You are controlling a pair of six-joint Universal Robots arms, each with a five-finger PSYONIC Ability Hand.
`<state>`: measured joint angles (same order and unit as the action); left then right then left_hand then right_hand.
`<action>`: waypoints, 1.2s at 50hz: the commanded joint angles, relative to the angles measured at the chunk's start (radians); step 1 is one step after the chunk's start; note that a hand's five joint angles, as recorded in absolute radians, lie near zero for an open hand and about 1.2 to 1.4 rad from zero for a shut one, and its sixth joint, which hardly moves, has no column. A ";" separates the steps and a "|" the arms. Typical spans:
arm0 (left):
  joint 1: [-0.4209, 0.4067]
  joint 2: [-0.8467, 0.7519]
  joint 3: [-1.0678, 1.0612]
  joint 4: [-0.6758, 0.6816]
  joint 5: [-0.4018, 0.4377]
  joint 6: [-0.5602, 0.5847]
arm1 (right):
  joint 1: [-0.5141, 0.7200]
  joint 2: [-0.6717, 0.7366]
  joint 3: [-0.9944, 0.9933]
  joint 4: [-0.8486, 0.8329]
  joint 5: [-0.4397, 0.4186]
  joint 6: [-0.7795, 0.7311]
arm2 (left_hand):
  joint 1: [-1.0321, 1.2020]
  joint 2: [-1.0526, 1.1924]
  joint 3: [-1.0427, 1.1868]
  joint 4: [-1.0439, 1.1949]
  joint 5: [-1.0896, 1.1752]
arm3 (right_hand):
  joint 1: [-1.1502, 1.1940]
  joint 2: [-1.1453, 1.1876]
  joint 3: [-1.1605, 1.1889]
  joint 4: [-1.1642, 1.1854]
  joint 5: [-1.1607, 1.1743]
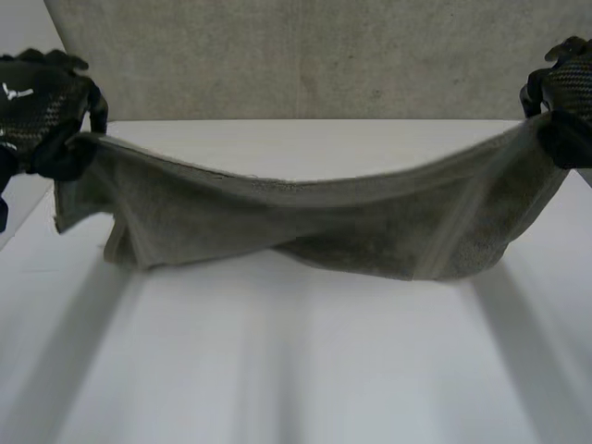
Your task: Fold the towel.
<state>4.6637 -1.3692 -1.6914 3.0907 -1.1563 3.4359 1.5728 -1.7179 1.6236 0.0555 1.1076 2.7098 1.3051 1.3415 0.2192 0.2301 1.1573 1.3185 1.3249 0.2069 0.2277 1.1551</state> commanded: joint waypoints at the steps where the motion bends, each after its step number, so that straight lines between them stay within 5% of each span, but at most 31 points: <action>1: 0.020 0.061 -0.063 -0.015 -0.002 0.060 | -0.002 -0.035 0.042 0.013 -0.006 -0.039 | 0.091 0.055 -0.045 -0.056 0.064 | 0.078 0.071 -0.032 -0.053 0.067; 19: 0.029 -0.017 -0.045 0.039 0.081 0.071 | 0.009 0.021 0.005 -0.014 -0.008 -0.065 | 0.091 0.055 -0.045 -0.056 0.064 | 0.078 0.071 -0.032 -0.053 0.067; 26: -0.026 -0.267 0.272 0.099 0.037 0.026 | 0.153 0.285 -0.385 -0.022 0.136 -0.059 | 0.091 0.055 -0.045 -0.056 0.064 | 0.078 0.071 -0.032 -0.053 0.067; 29: -0.071 -0.298 0.407 0.074 -0.017 -0.035 | 0.211 0.352 -0.586 0.030 0.237 -0.058 | 0.091 0.055 -0.045 -0.056 0.064 | 0.078 0.071 -0.032 -0.053 0.067; 34: -0.099 -0.260 0.455 0.074 -0.039 -0.098 | 0.237 0.383 -0.746 0.153 0.258 -0.056 | 0.091 0.055 -0.045 -0.056 0.064 | 0.078 0.071 -0.032 -0.053 0.067; 46: -0.091 -0.143 0.210 0.174 0.003 -0.099 | 0.230 0.353 -0.588 0.116 0.209 -0.054 | 0.091 0.055 -0.045 -0.056 0.064 | 0.078 0.071 -0.032 -0.053 0.067; 60: -0.020 -0.101 -0.114 0.195 0.093 -0.066 | 0.213 0.167 -0.056 -0.114 0.149 -0.071 | 0.091 0.055 -0.045 -0.056 0.064 | 0.078 0.071 -0.032 -0.053 0.067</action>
<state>4.6100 -1.5049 -1.7005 3.2909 -1.1264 3.3458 1.7939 -1.4597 1.3974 -0.0050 1.2999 2.6445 1.3058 1.3416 0.2192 0.2301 1.1573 1.3185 1.3249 0.2069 0.2277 1.1550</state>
